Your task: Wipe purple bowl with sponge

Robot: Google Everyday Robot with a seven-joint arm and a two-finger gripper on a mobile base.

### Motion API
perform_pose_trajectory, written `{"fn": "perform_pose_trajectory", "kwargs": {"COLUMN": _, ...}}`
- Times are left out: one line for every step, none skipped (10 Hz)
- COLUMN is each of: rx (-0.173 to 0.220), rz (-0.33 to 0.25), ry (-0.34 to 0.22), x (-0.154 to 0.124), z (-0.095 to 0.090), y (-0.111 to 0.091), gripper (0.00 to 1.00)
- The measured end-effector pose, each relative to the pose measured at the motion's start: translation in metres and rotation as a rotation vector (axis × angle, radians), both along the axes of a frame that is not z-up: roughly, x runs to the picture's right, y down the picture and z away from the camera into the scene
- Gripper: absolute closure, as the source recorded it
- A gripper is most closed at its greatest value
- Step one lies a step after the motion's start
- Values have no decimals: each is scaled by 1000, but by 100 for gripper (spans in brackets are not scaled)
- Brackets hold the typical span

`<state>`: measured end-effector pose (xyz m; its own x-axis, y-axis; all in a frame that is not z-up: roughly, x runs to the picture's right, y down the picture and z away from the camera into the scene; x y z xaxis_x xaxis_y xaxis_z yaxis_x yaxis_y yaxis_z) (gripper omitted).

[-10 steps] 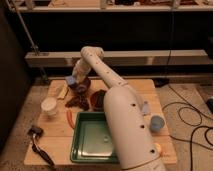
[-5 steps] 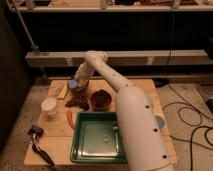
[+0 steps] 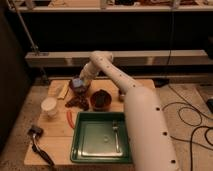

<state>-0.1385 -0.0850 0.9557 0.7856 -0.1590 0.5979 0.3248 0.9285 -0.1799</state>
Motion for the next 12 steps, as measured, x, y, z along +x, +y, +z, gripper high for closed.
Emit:
{"fn": "perform_pose_trajectory", "kwargs": {"rx": 8, "rz": 1, "ry": -7, "x": -5, "z": 0, "y": -6, "gripper": 100}}
{"fn": "perform_pose_trajectory", "kwargs": {"rx": 16, "rz": 0, "ry": -15, "x": -12, "z": 2, "y": -13, "gripper": 100}}
{"fn": "perform_pose_trajectory", "kwargs": {"rx": 20, "rz": -4, "ry": -26, "x": -23, "z": 5, "y": -20, "gripper": 100}}
{"fn": "perform_pose_trajectory", "kwargs": {"rx": 21, "rz": -9, "ry": -36, "x": -32, "z": 9, "y": -24, "gripper": 100}}
{"fn": "perform_pose_trajectory", "kwargs": {"rx": 15, "rz": -13, "ry": -51, "x": -41, "z": 12, "y": -25, "gripper": 100}}
{"fn": "perform_pose_trajectory", "kwargs": {"rx": 13, "rz": -19, "ry": -70, "x": -48, "z": 13, "y": -26, "gripper": 100}}
{"fn": "perform_pose_trajectory", "kwargs": {"rx": 12, "rz": -26, "ry": -83, "x": -52, "z": 13, "y": -25, "gripper": 100}}
{"fn": "perform_pose_trajectory", "kwargs": {"rx": 12, "rz": -32, "ry": -92, "x": -54, "z": 11, "y": -24, "gripper": 100}}
{"fn": "perform_pose_trajectory", "kwargs": {"rx": 10, "rz": -42, "ry": -102, "x": -53, "z": 6, "y": -19, "gripper": 100}}
{"fn": "perform_pose_trajectory", "kwargs": {"rx": 11, "rz": -49, "ry": -107, "x": -50, "z": 0, "y": -15, "gripper": 100}}
{"fn": "perform_pose_trajectory", "kwargs": {"rx": 8, "rz": -53, "ry": -101, "x": -42, "z": -3, "y": -11, "gripper": 100}}
{"fn": "perform_pose_trajectory", "kwargs": {"rx": 1, "rz": -60, "ry": -92, "x": -31, "z": -6, "y": -5, "gripper": 100}}
